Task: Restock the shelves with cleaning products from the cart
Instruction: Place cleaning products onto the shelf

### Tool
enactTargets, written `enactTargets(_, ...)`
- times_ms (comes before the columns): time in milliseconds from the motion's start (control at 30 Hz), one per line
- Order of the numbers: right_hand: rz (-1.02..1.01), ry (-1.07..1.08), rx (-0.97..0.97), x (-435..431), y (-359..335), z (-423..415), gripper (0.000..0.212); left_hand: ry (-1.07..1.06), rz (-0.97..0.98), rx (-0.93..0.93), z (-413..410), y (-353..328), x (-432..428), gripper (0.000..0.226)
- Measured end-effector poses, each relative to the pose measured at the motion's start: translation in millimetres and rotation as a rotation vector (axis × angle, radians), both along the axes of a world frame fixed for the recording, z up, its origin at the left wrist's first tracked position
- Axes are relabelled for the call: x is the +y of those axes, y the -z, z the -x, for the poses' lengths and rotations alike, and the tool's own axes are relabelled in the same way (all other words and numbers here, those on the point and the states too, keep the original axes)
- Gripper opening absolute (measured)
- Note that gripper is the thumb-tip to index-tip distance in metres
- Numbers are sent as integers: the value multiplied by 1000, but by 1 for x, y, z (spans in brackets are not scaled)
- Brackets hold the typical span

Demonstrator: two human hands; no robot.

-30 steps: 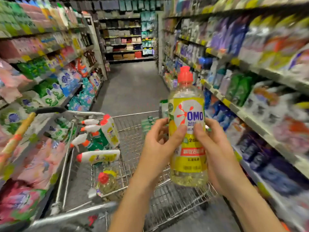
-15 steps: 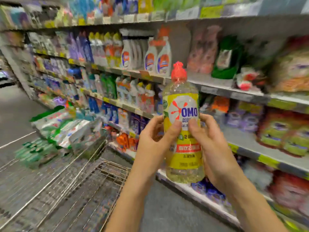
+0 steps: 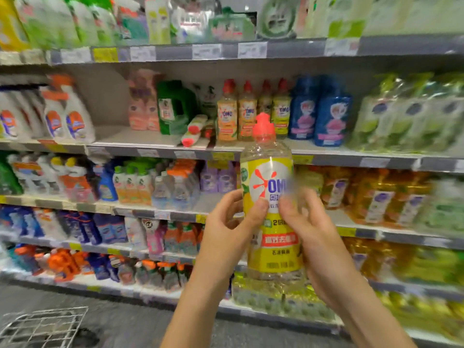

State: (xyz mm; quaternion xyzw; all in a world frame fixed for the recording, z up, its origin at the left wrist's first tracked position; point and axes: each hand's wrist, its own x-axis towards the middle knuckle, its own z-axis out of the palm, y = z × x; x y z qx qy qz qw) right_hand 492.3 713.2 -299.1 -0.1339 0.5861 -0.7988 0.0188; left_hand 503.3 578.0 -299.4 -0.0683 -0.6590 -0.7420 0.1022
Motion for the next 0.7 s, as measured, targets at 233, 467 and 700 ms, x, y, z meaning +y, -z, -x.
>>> enactTargets(233, 39, 65, -39, 59, 18, 56, 53, 112, 59, 2, 67, 9, 55, 34)
enactTargets(467, 2, 173, 28, 67, 27, 185, 42, 144, 54, 60, 199, 13, 71, 38)
enactTargets(700, -54, 149, 23, 50, 5, 323, 53, 110, 73, 88, 331, -4, 52, 35)
